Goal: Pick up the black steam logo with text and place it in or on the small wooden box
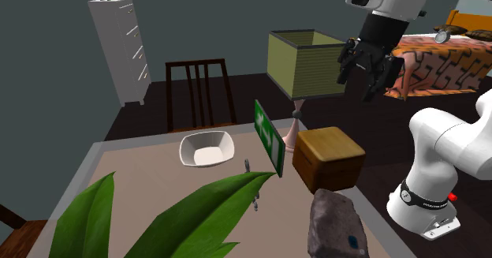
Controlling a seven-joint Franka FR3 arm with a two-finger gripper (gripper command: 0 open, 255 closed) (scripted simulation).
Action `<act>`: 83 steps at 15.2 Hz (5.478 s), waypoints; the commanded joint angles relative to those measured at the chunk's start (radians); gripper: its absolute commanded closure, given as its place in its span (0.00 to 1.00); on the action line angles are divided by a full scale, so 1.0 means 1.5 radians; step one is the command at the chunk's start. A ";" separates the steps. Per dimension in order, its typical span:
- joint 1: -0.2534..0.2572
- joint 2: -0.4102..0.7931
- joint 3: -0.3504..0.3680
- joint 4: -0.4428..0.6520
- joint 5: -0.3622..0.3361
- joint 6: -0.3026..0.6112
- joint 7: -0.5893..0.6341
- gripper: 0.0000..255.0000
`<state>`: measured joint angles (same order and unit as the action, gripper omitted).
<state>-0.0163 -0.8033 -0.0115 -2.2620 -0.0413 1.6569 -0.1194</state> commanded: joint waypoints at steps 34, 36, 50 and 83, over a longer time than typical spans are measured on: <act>-0.261 0.649 0.223 0.095 -0.180 0.414 1.151 0.00; -0.261 0.660 0.220 0.090 -0.188 0.429 1.156 0.00; -0.261 0.675 0.216 0.085 -0.199 0.448 1.163 1.00; -0.269 0.559 0.230 0.195 -0.115 0.238 1.078 1.00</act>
<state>-0.4191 0.0391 0.3337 -1.9786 -0.2165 2.0273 1.5022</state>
